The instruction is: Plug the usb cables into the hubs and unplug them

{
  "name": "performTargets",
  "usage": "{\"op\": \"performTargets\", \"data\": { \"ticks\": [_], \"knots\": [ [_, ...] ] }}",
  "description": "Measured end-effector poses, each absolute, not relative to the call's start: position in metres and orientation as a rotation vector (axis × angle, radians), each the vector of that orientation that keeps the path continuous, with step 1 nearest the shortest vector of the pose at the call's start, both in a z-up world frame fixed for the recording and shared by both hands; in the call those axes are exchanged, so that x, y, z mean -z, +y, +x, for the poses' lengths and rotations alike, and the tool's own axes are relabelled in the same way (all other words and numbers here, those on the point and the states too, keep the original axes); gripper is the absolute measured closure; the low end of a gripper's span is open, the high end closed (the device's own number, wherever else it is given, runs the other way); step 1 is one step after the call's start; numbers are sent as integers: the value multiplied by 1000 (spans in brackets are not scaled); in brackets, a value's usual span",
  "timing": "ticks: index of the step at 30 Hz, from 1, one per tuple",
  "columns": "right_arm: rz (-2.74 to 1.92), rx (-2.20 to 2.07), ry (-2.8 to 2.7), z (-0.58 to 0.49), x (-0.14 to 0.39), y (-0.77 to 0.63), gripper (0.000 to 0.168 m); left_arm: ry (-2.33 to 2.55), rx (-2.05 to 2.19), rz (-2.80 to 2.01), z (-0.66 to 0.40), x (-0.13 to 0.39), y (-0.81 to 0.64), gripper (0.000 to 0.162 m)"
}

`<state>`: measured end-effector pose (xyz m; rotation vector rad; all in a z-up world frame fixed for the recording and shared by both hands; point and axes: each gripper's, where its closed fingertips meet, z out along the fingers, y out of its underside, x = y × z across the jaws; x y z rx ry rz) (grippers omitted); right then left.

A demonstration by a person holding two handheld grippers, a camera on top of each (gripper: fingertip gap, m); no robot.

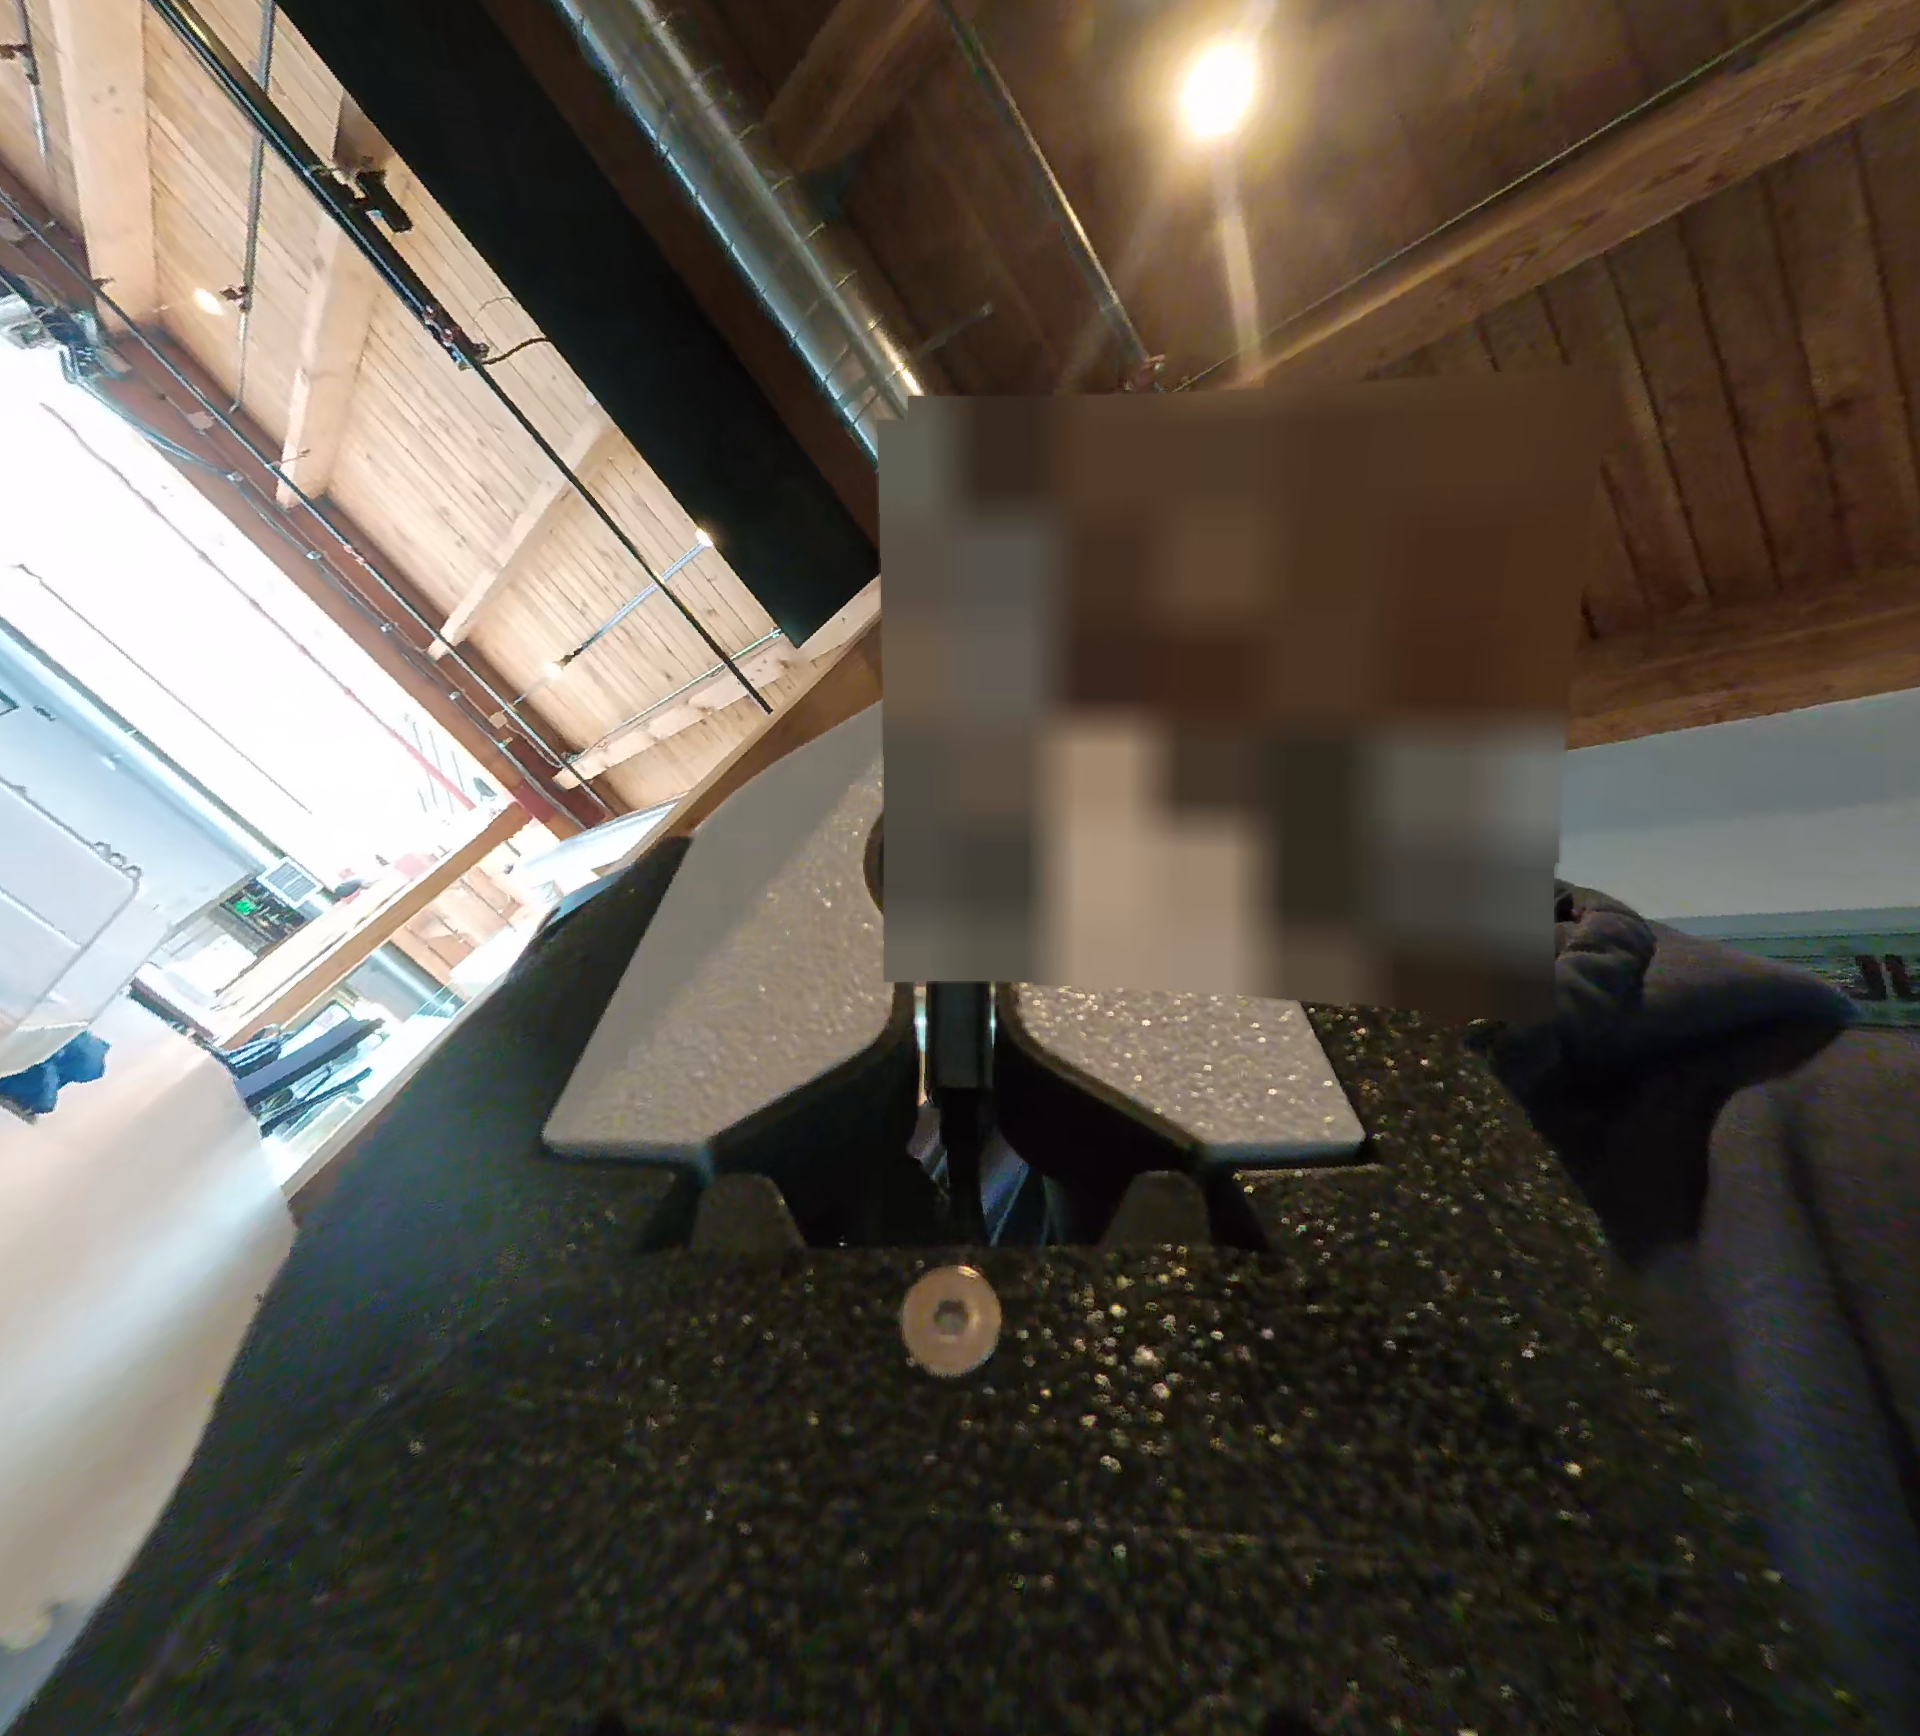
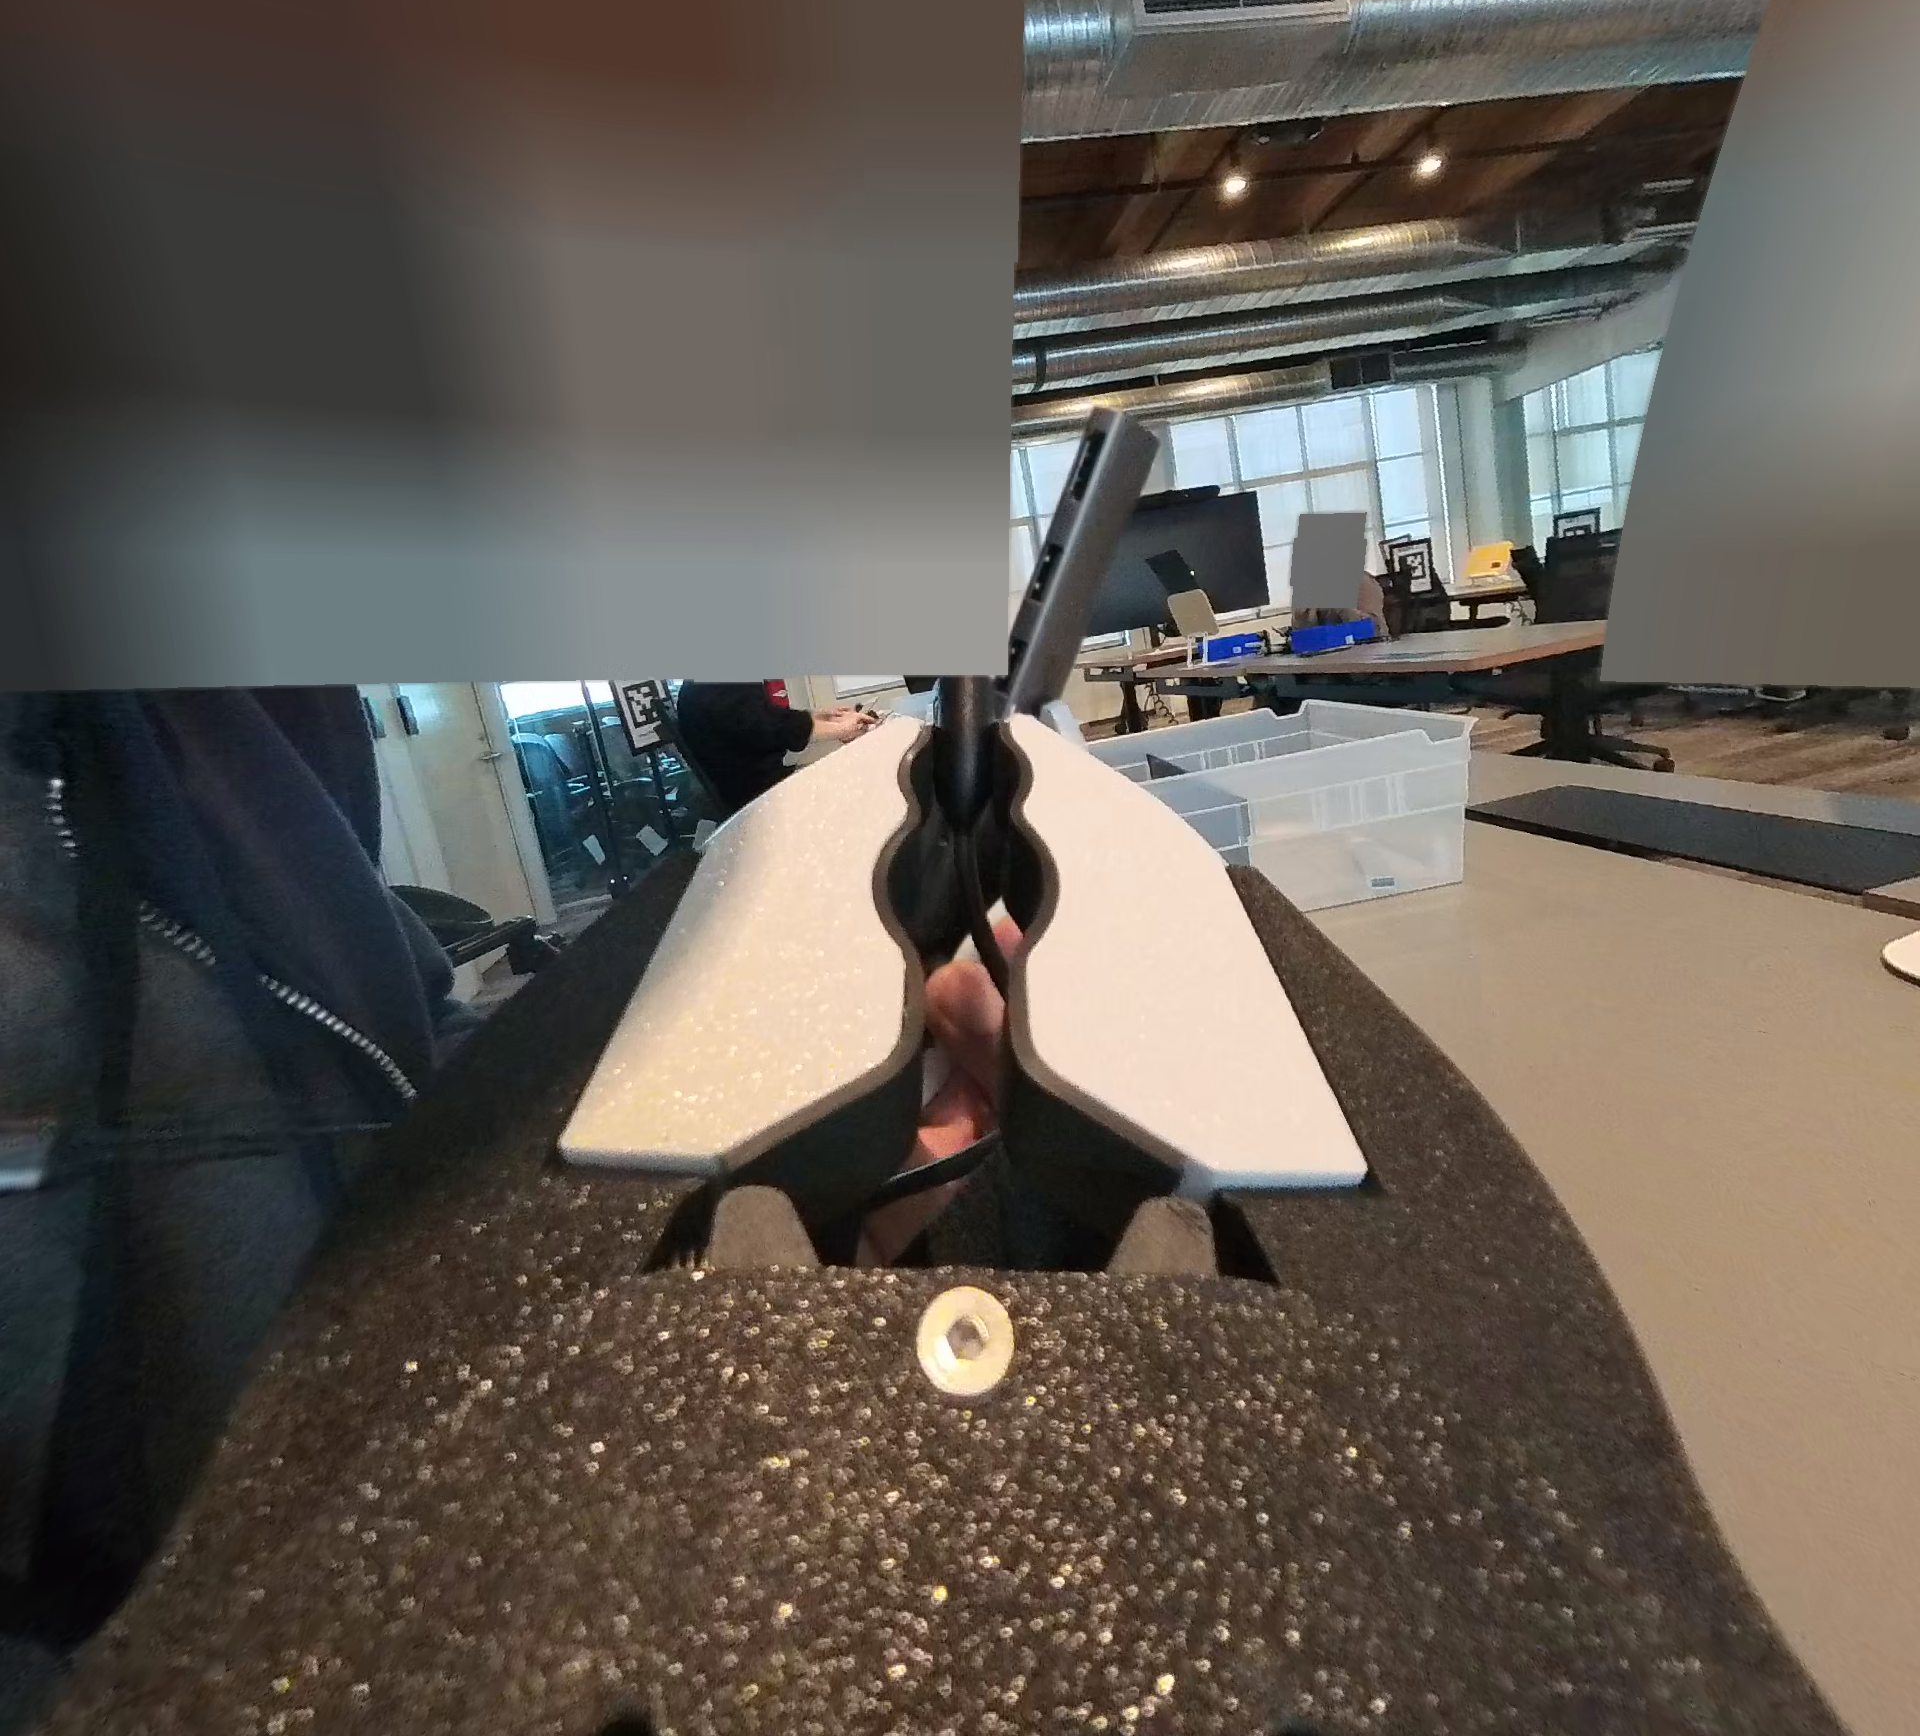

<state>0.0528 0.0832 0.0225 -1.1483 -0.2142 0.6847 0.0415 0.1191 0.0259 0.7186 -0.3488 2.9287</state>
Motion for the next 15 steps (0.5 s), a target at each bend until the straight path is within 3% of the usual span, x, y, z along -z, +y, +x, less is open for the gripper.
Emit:
{"op": "performTargets", "data": {
  "ticks": [15],
  "knots": [
    [-1315, -697, -136, 63, -10, 97, 158, -967, -2917, 1185, 46, -18, 112, 153]
  ]
}}
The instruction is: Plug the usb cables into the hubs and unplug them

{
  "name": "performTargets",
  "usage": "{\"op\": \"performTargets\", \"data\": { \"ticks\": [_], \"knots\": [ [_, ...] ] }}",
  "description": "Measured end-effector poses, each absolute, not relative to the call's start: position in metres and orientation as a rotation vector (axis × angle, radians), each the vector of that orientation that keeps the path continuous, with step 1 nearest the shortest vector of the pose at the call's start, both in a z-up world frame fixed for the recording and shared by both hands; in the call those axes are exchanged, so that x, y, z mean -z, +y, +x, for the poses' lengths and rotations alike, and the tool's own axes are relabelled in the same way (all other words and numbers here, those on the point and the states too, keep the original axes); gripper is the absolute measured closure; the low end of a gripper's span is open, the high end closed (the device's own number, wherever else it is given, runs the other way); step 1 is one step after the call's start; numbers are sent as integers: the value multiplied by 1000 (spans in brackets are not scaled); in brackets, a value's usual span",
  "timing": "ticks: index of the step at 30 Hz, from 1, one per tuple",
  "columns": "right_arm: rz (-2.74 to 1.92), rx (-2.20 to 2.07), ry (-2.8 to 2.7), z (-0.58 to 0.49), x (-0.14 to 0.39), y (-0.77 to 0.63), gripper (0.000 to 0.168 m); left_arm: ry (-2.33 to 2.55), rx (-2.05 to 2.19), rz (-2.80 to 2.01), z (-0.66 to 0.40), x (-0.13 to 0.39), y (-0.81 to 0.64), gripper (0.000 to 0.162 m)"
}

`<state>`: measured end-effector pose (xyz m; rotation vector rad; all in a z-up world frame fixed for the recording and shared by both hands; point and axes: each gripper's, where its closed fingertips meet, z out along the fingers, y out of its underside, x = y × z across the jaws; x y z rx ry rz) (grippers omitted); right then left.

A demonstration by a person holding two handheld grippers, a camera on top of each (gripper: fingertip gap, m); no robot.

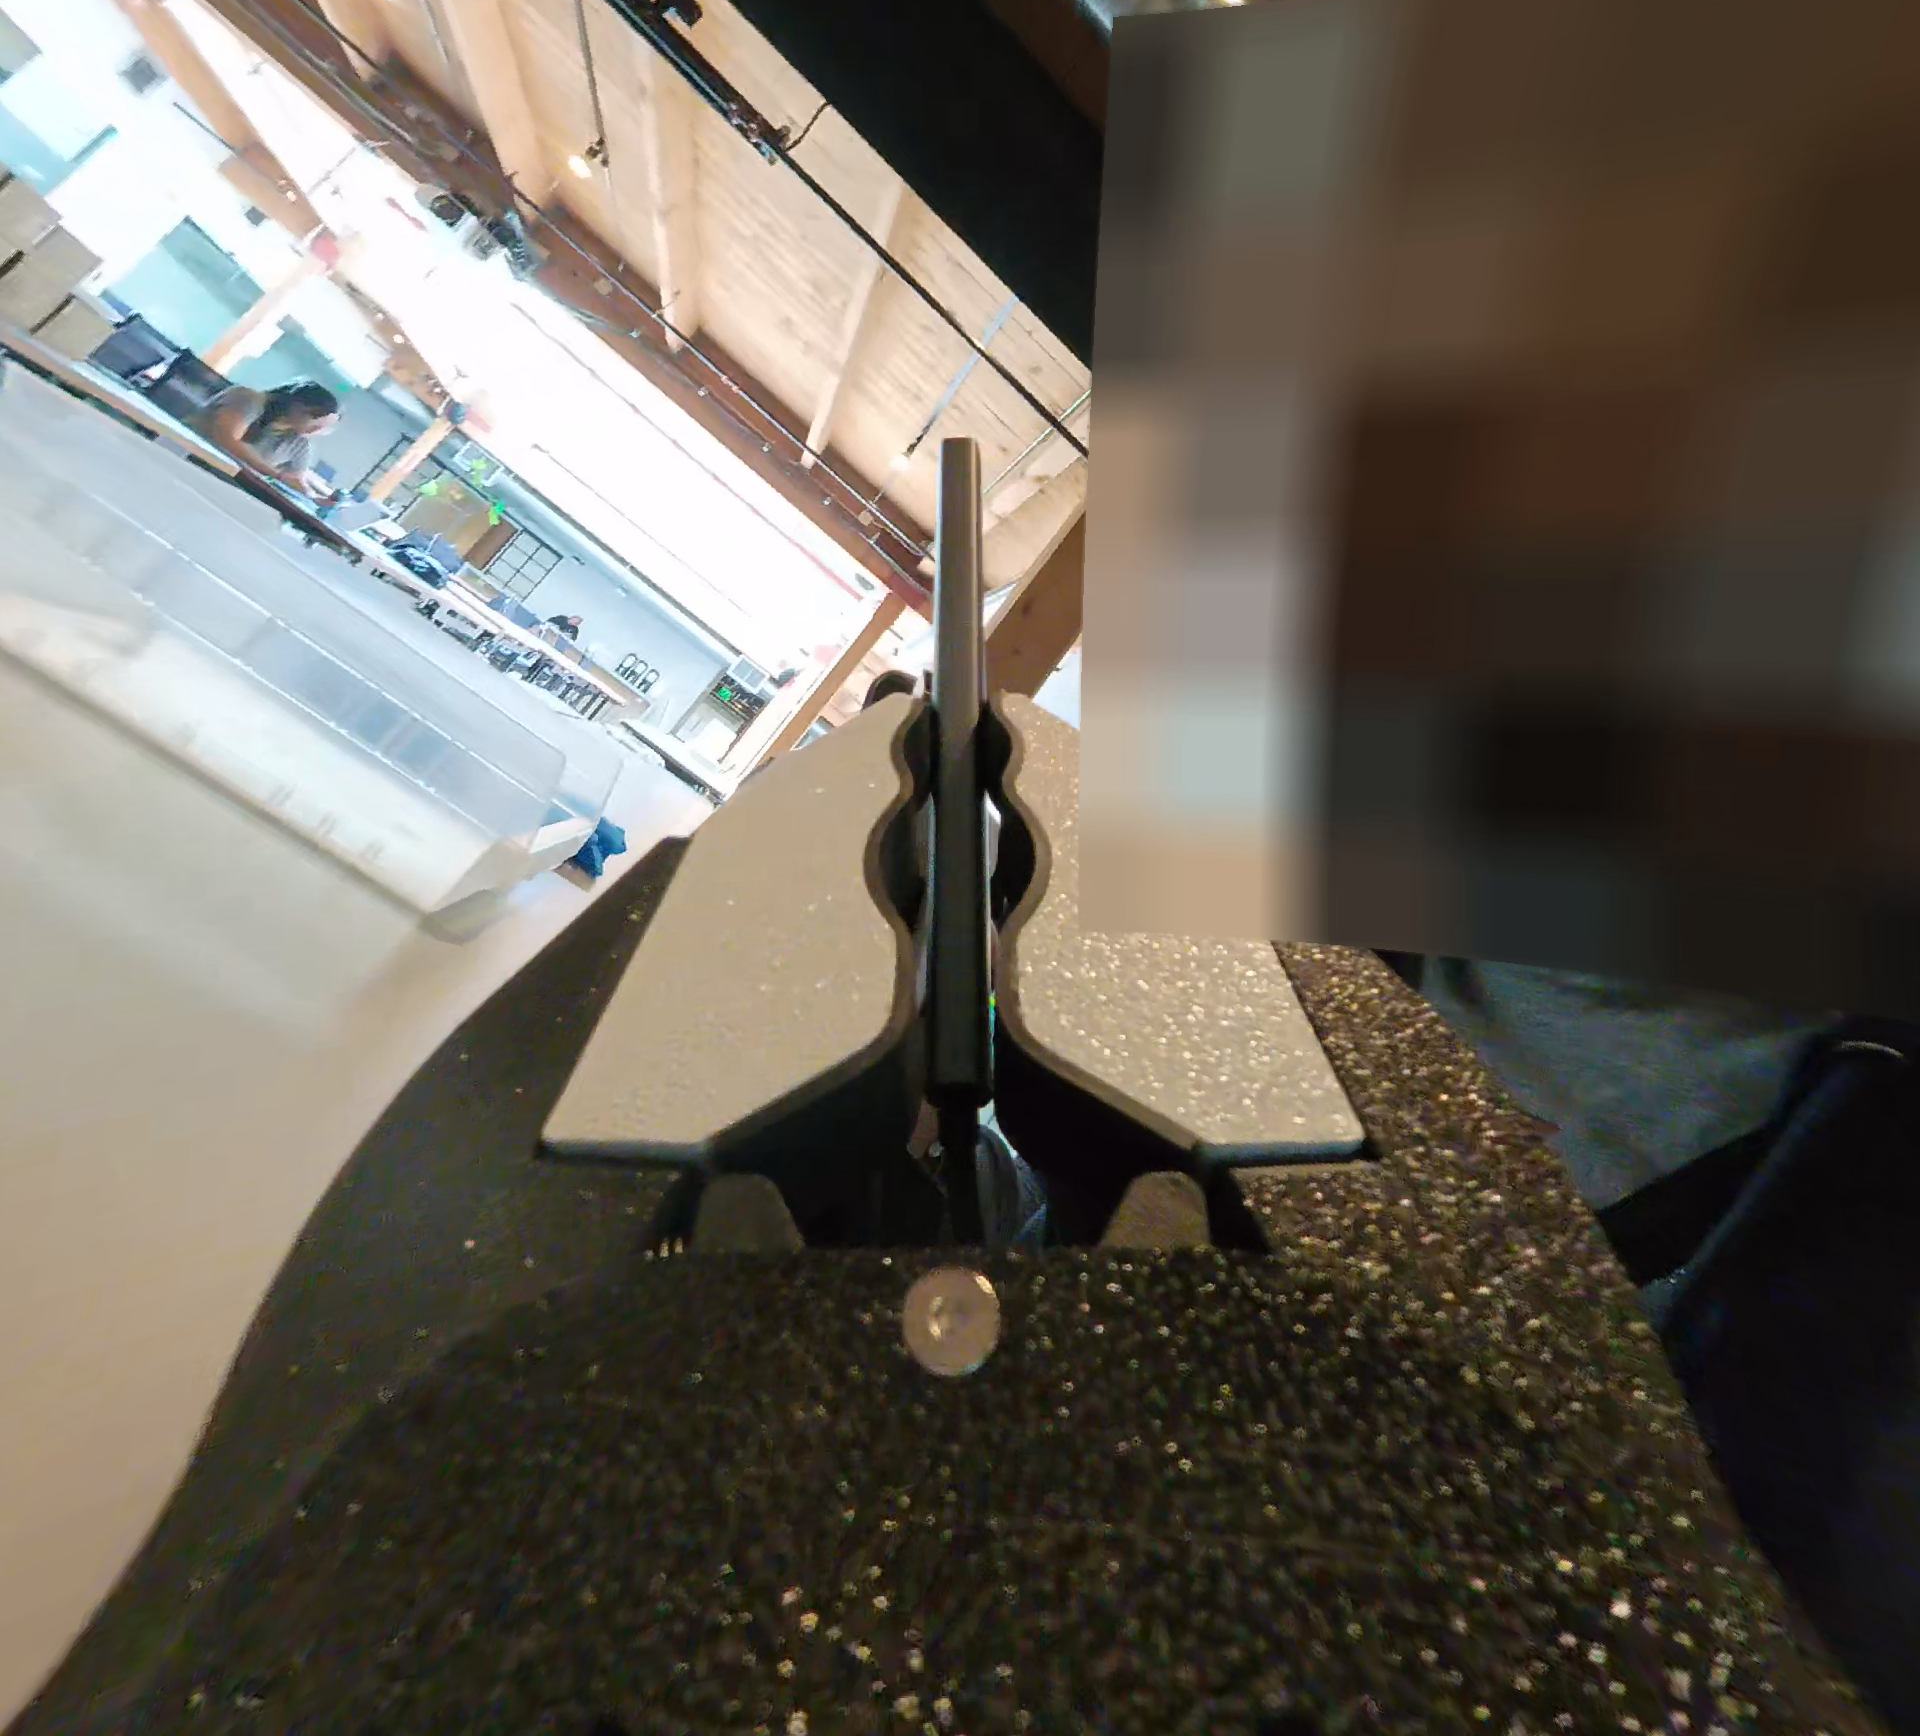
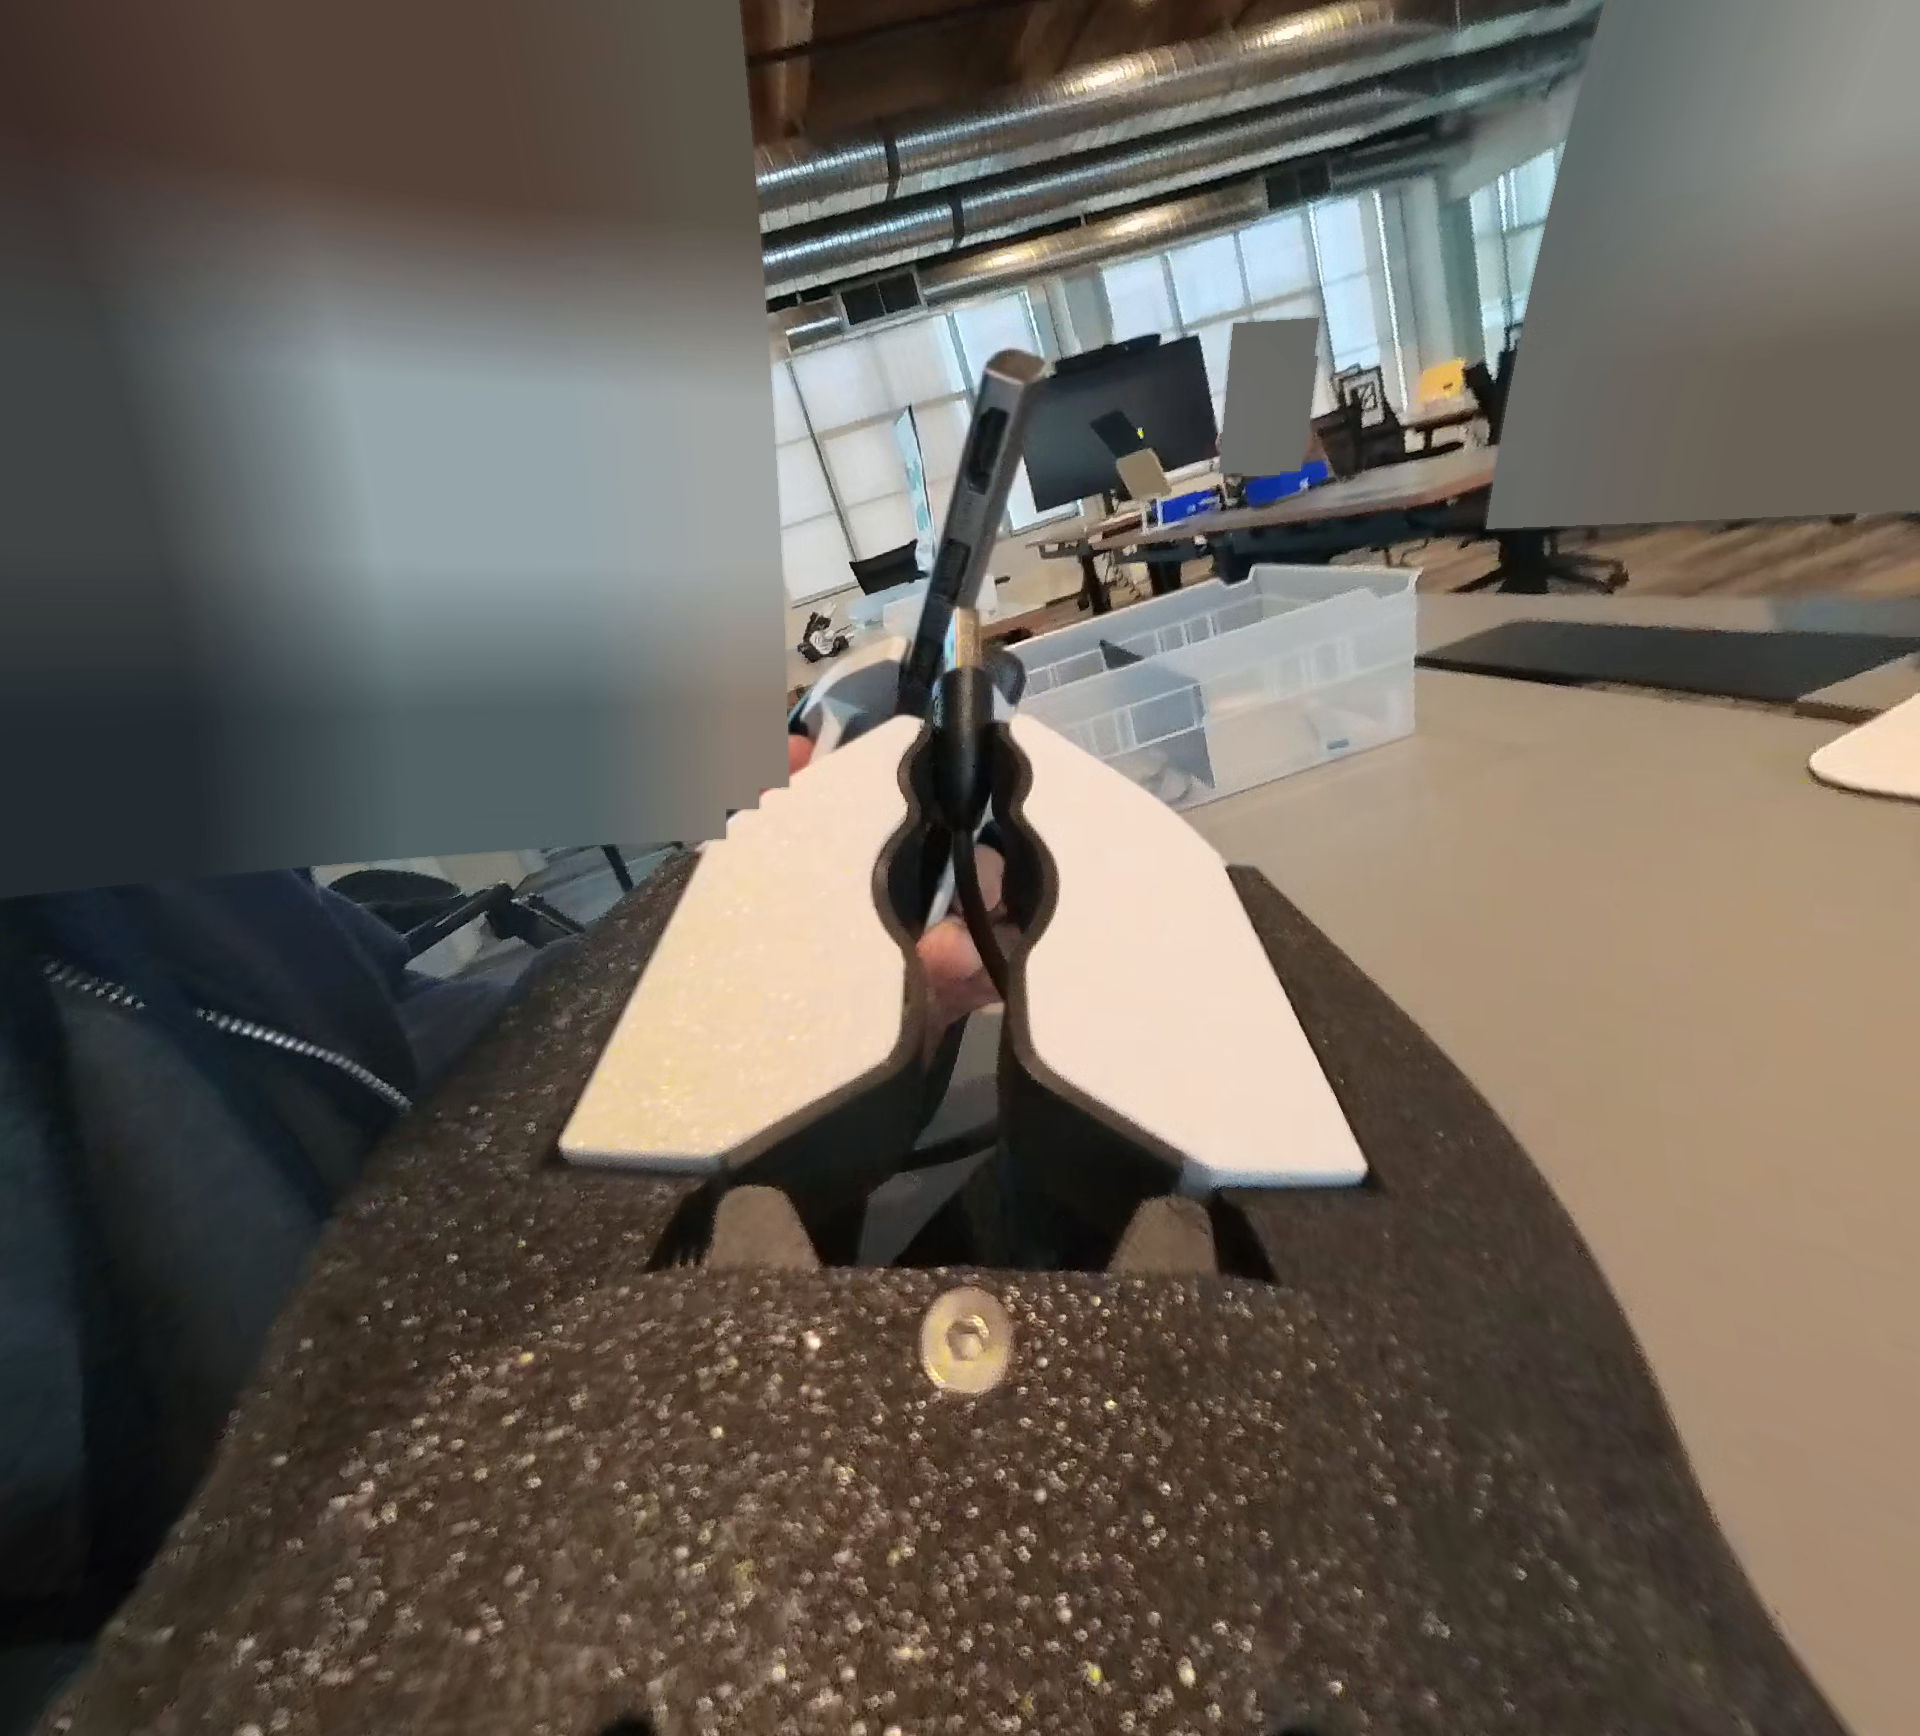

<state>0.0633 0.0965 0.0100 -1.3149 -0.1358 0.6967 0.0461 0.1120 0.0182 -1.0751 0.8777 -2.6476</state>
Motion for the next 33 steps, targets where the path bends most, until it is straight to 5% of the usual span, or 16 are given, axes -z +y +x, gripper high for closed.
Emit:
{"op": "performTargets", "data": {
  "ticks": [18, 33],
  "knots": [
    [-1554, -847, -78, 70, 20, 102, 158, 1293, 2195, -1270, 56, 15, 114, 153],
    [-1637, -881, -64, 70, 35, 103, 158, 1369, 2332, -1441, 56, 35, 111, 153]
  ]
}}
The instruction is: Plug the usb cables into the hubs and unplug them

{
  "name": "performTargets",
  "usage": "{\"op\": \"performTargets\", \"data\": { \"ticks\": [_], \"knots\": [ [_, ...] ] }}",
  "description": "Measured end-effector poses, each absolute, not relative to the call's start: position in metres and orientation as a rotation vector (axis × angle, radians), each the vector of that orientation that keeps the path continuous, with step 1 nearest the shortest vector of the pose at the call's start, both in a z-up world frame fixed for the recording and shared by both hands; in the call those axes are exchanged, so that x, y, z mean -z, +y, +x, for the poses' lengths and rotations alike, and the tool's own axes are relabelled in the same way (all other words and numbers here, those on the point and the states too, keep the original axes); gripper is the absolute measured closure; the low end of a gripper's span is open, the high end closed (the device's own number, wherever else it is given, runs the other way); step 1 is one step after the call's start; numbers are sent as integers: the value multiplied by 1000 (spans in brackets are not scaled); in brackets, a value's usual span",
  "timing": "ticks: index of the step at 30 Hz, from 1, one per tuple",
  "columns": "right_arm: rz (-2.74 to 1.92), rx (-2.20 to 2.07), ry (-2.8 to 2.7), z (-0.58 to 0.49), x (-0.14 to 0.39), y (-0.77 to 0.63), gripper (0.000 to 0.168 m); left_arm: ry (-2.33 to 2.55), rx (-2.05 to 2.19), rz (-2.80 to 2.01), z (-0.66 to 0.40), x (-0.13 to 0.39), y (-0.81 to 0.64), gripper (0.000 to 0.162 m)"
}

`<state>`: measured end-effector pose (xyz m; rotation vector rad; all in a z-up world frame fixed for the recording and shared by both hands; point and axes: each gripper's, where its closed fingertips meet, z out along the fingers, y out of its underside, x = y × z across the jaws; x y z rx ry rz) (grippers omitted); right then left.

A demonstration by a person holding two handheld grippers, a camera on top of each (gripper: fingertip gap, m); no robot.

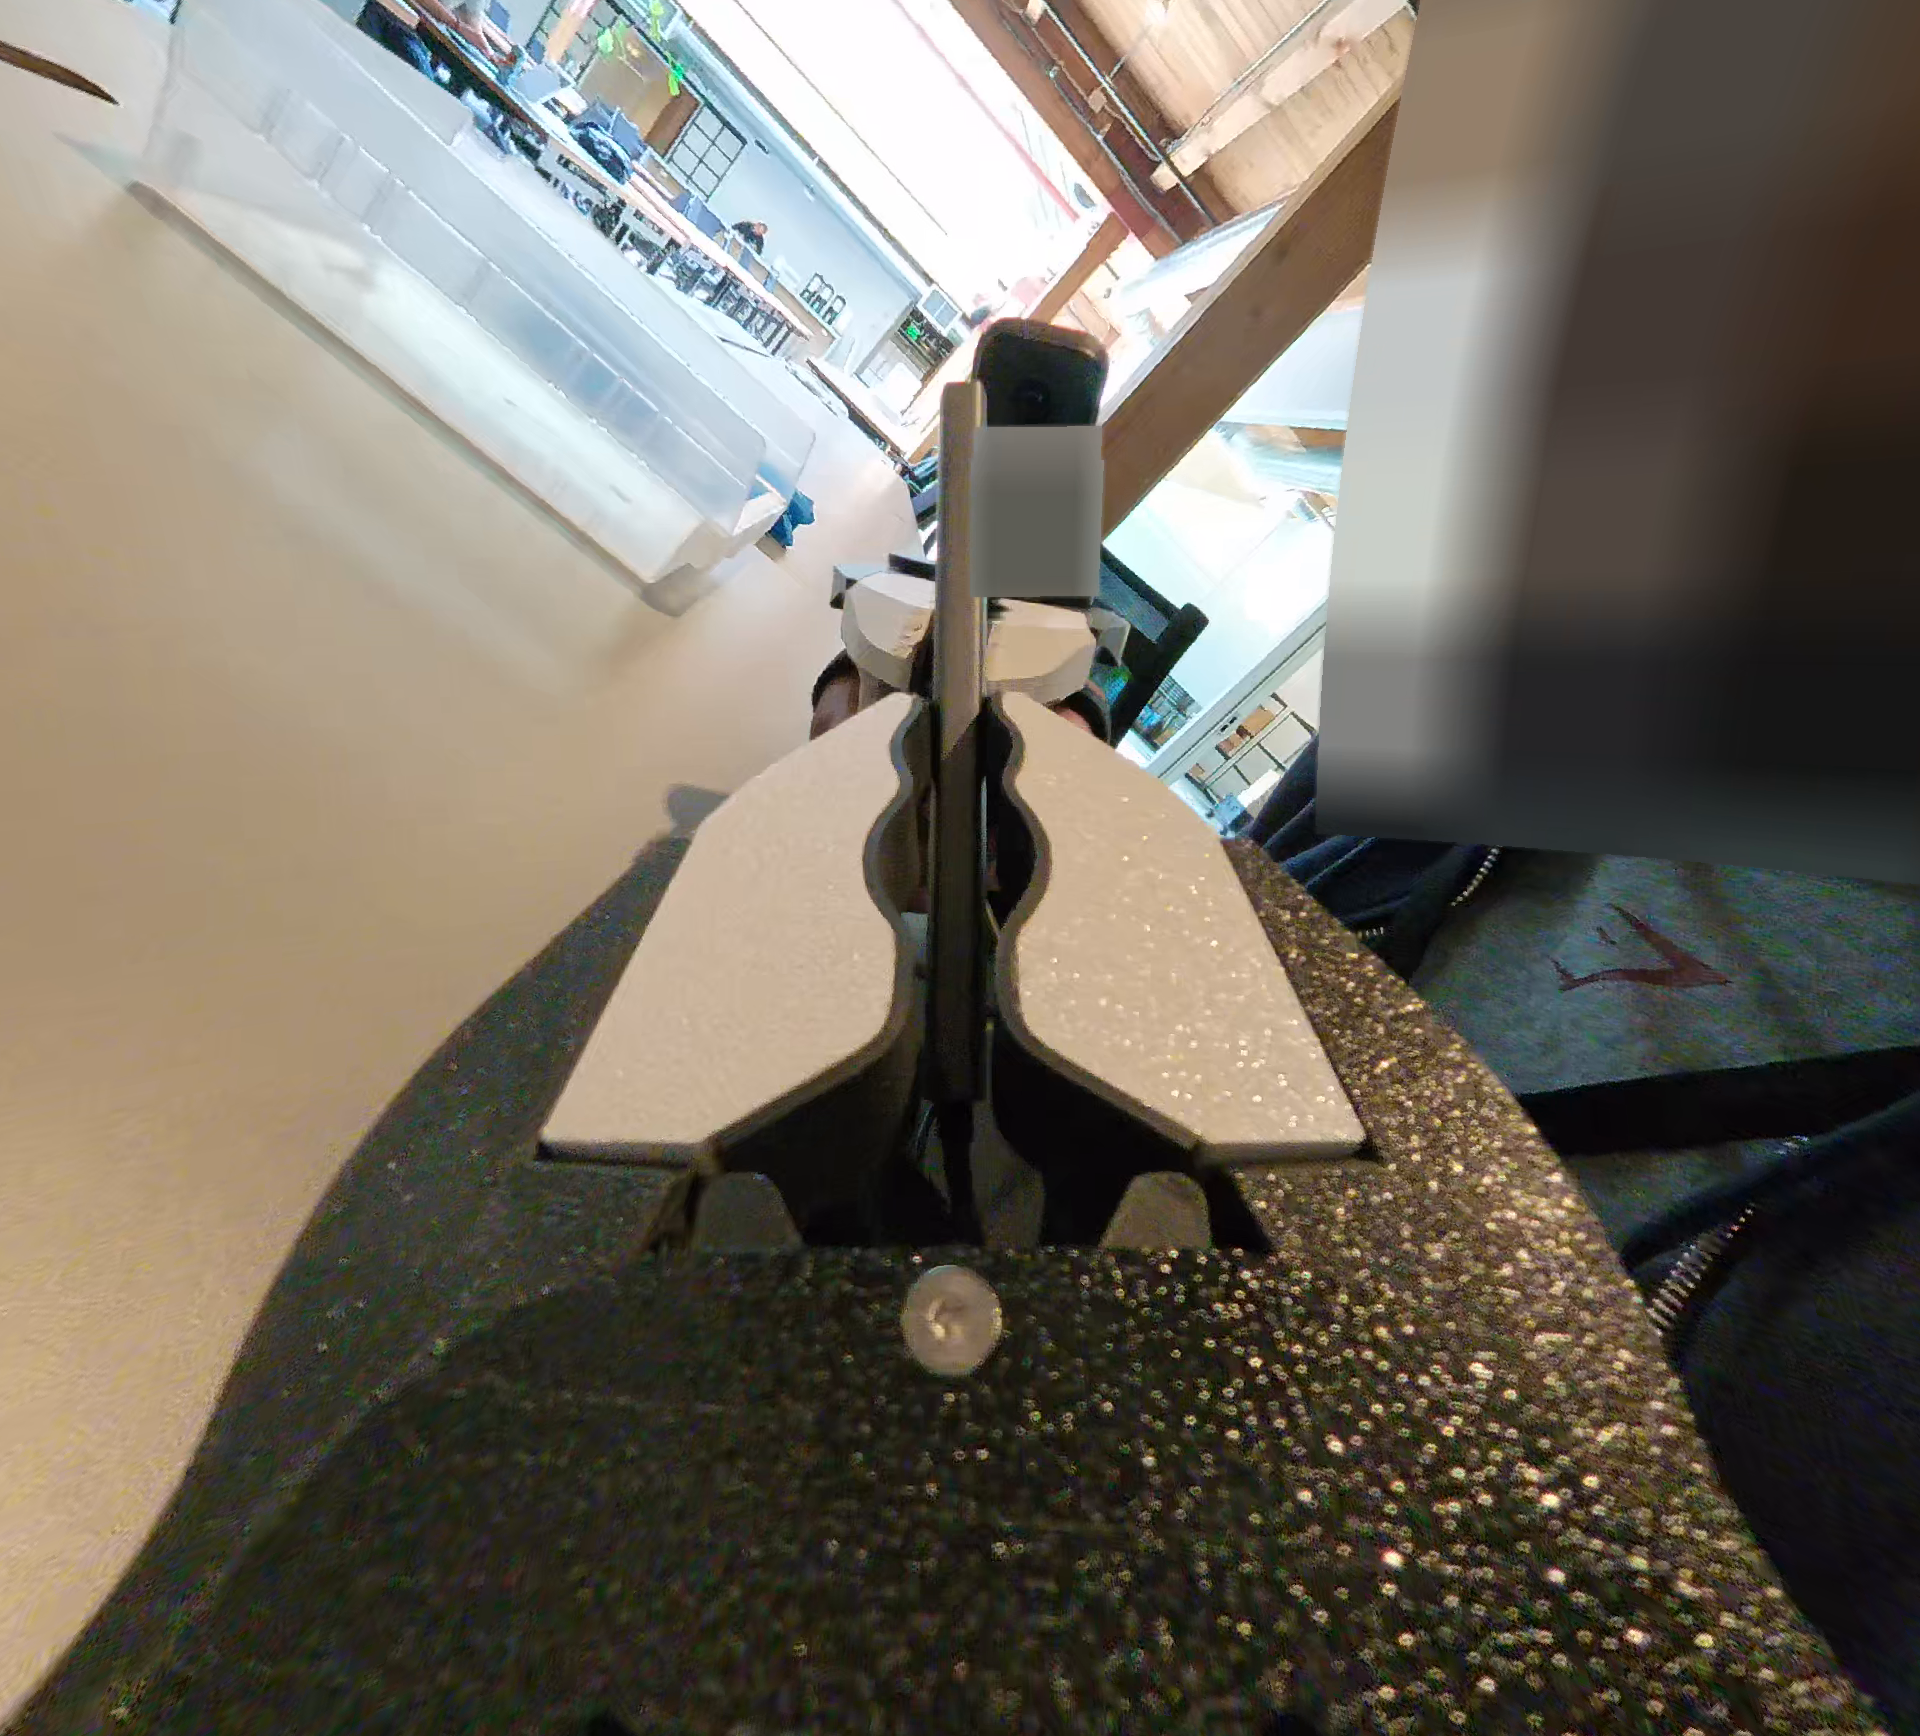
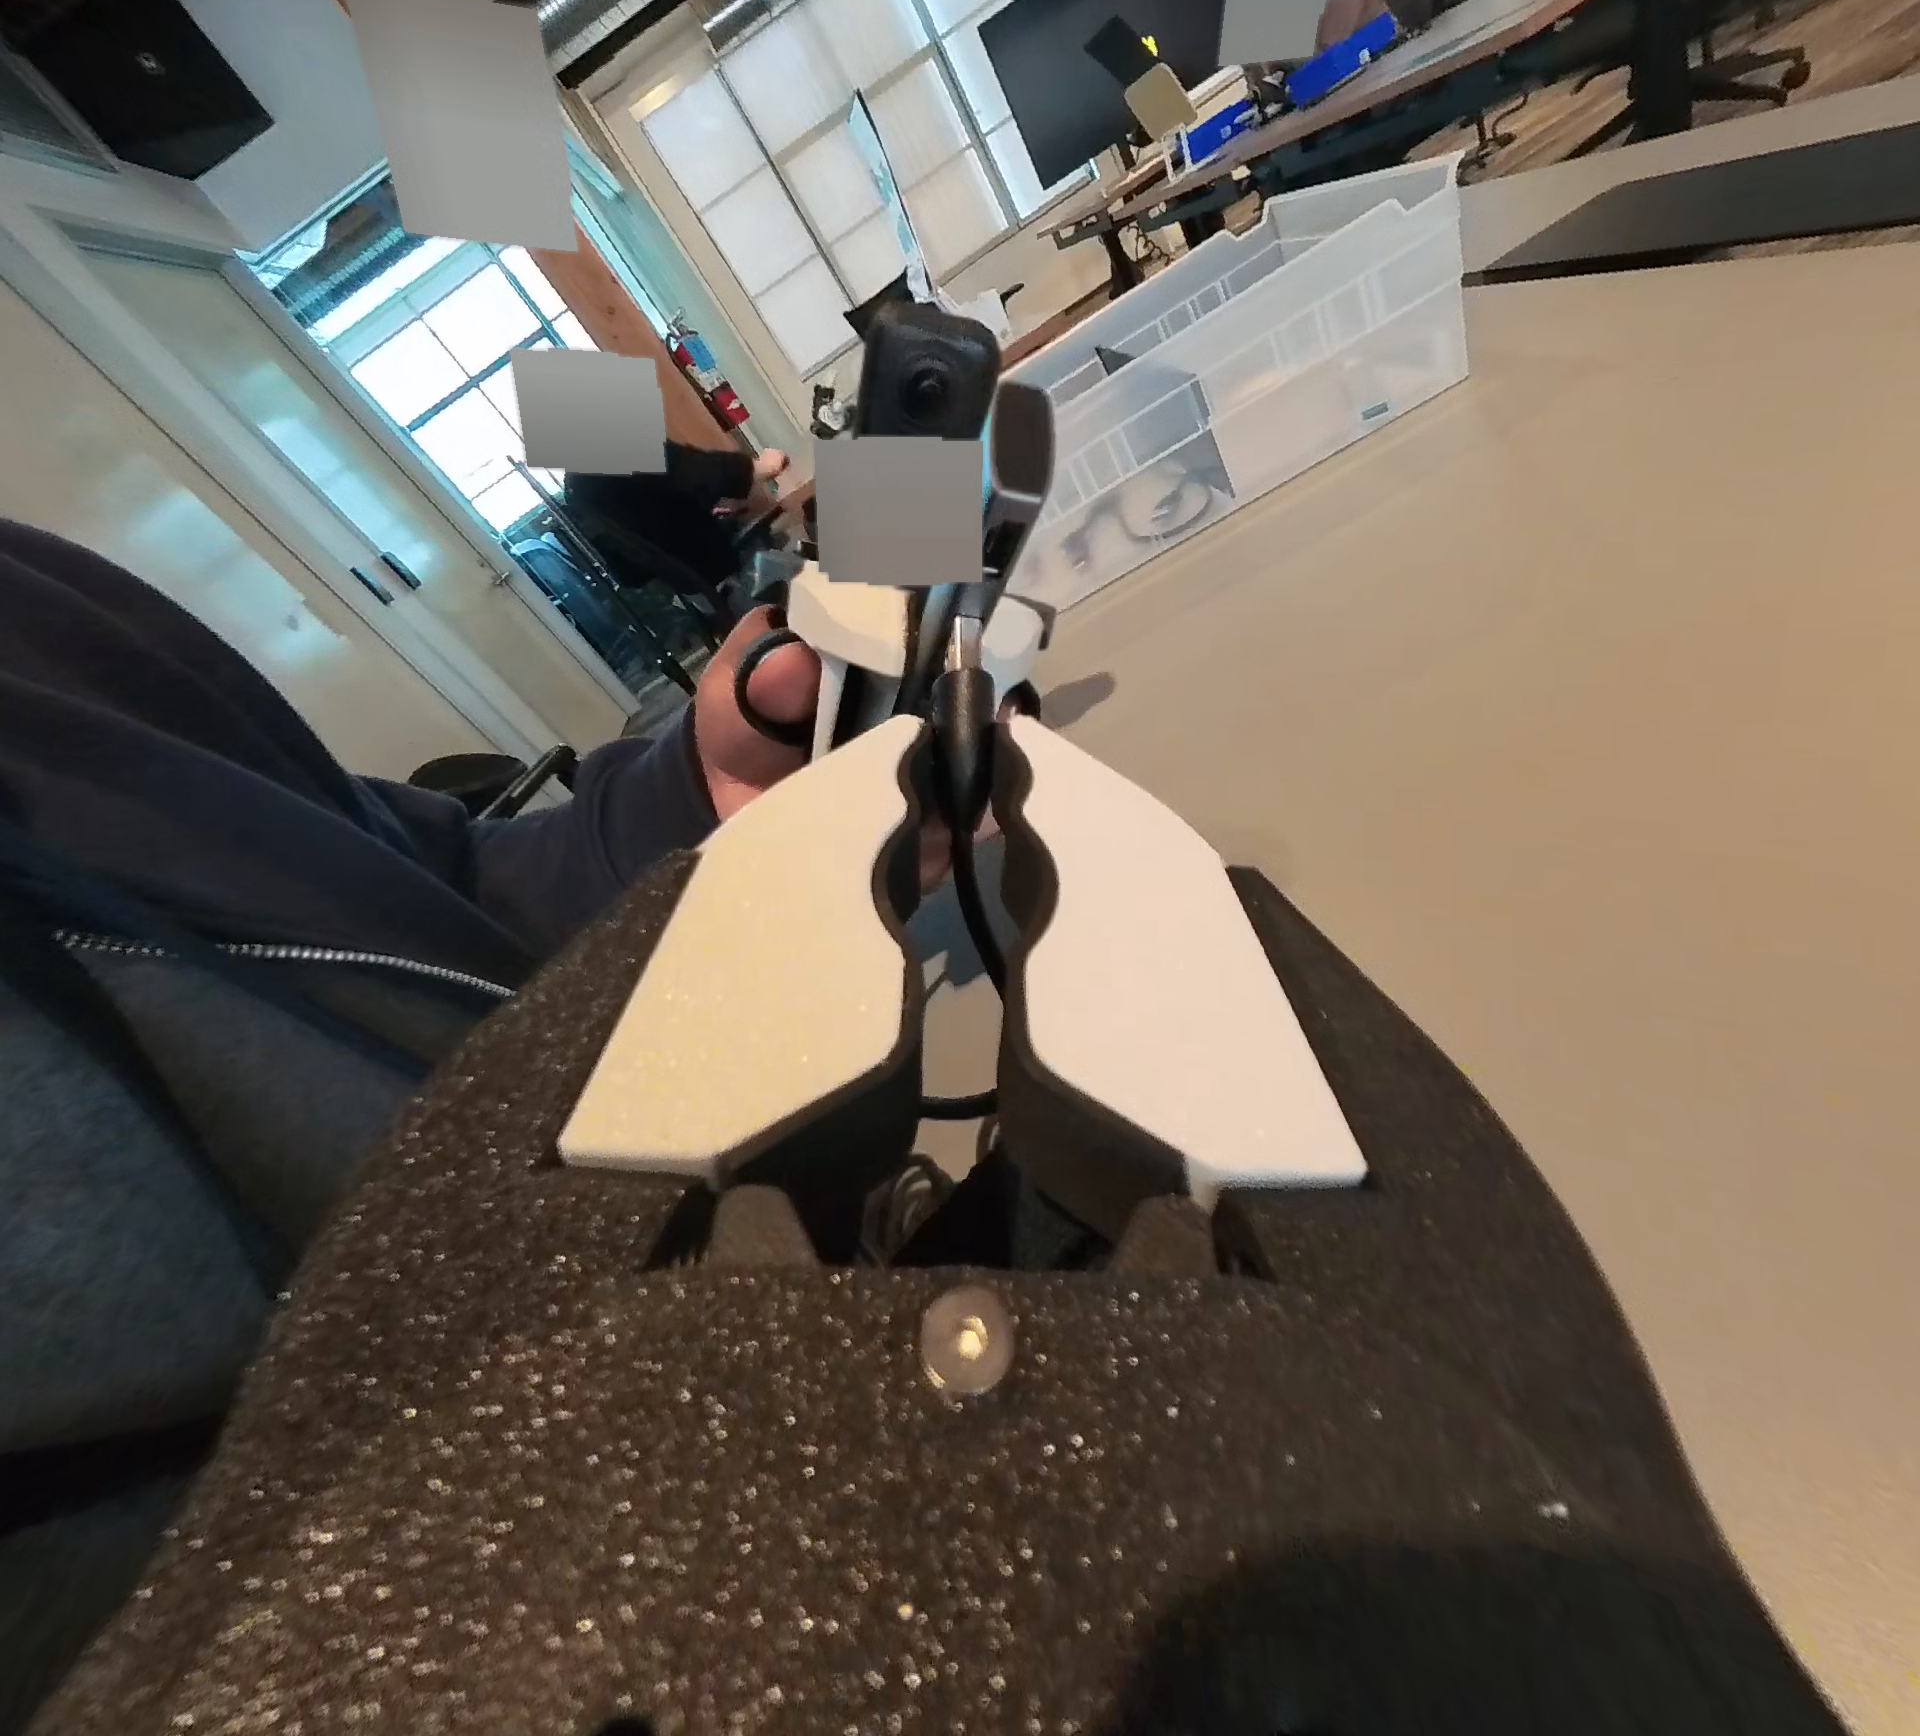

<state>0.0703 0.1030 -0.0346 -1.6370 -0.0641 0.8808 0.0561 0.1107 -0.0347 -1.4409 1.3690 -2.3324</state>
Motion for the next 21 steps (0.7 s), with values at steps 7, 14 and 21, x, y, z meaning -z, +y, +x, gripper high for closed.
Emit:
{"op": "performTargets", "data": {
  "ticks": [7, 14, 21],
  "knots": [
    [-1741, -856, -102, 70, 55, 97, 158, 1677, 2073, -1453, 54, 62, 101, 153],
    [-1847, -835, -194, 66, 70, 85, 158, 1968, 1796, -1344, 51, 76, 92, 153],
    [-1878, -831, -250, 61, 73, 80, 158, 1995, 1833, -1274, 49, 63, 91, 151]
  ]
}}
